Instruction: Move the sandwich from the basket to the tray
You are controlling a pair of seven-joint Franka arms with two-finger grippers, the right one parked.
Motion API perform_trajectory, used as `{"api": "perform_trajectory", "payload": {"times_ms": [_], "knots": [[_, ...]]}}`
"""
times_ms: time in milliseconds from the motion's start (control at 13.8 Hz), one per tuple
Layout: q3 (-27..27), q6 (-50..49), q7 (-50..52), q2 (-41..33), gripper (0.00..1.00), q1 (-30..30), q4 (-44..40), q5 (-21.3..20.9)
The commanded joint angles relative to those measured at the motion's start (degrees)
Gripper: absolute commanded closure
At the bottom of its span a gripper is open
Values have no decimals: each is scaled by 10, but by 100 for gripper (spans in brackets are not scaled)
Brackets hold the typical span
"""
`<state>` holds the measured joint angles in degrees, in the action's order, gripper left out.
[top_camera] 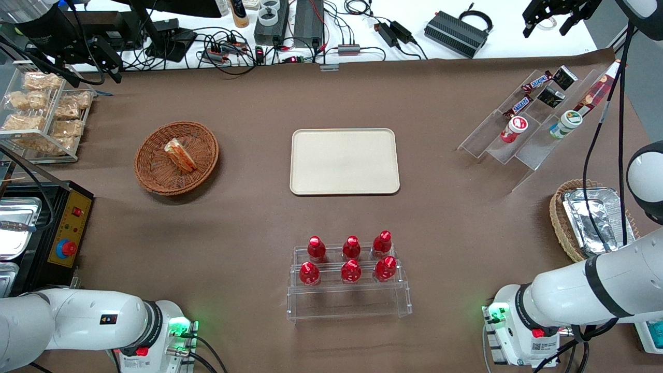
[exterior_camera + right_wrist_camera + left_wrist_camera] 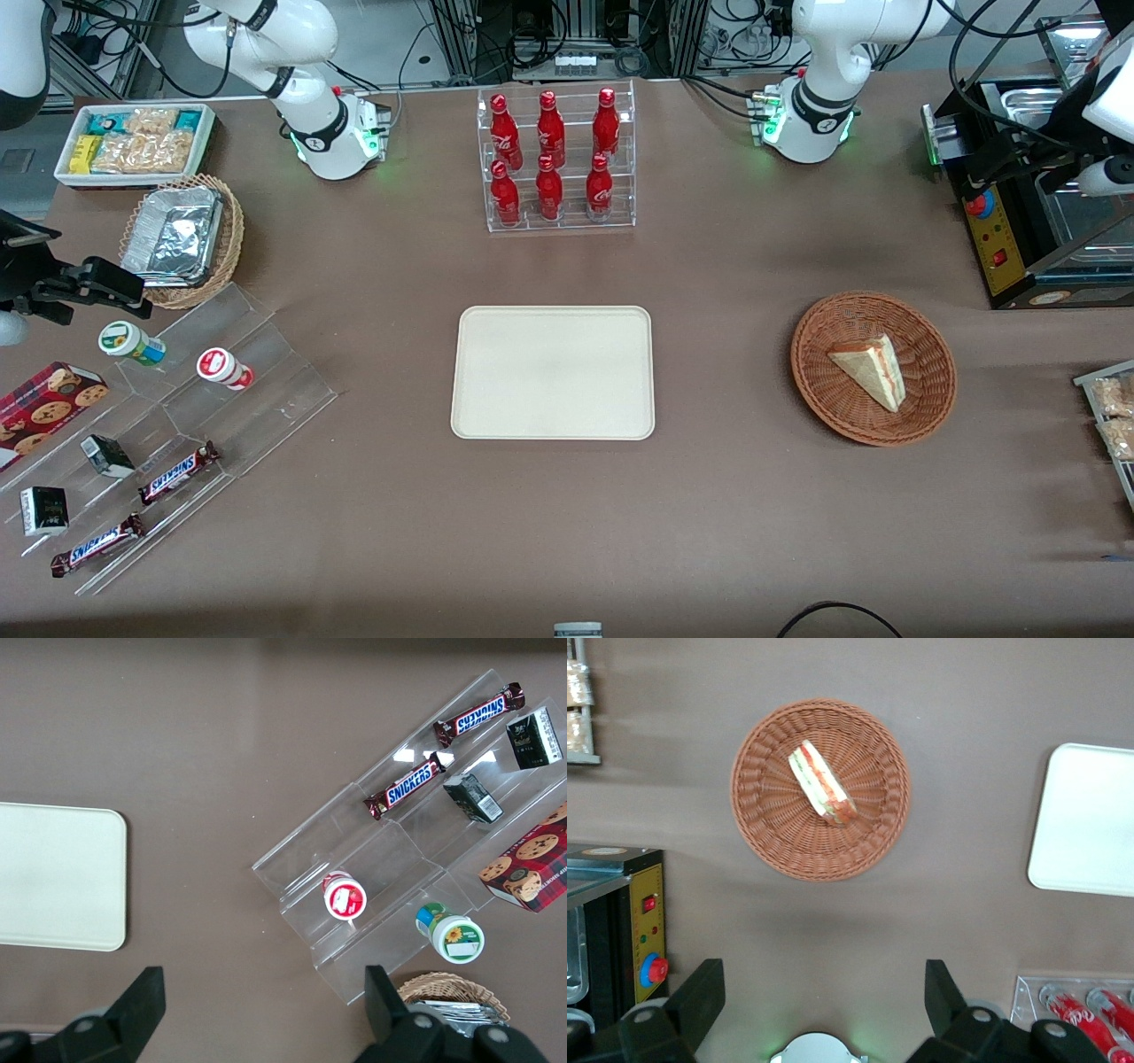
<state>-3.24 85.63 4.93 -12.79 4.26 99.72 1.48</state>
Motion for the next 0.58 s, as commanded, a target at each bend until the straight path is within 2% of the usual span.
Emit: {"api": "perform_trajectory", "payload": {"times_ms": [0, 218, 290, 508], "knots": [[1, -23, -19, 11, 0, 0, -30, 6], [-2, -21, -12, 17, 0, 0, -29, -2], [-2, -20, 0, 32, 0, 1, -29, -16], [-2, 8, 97, 77, 0, 4, -25, -40]]}}
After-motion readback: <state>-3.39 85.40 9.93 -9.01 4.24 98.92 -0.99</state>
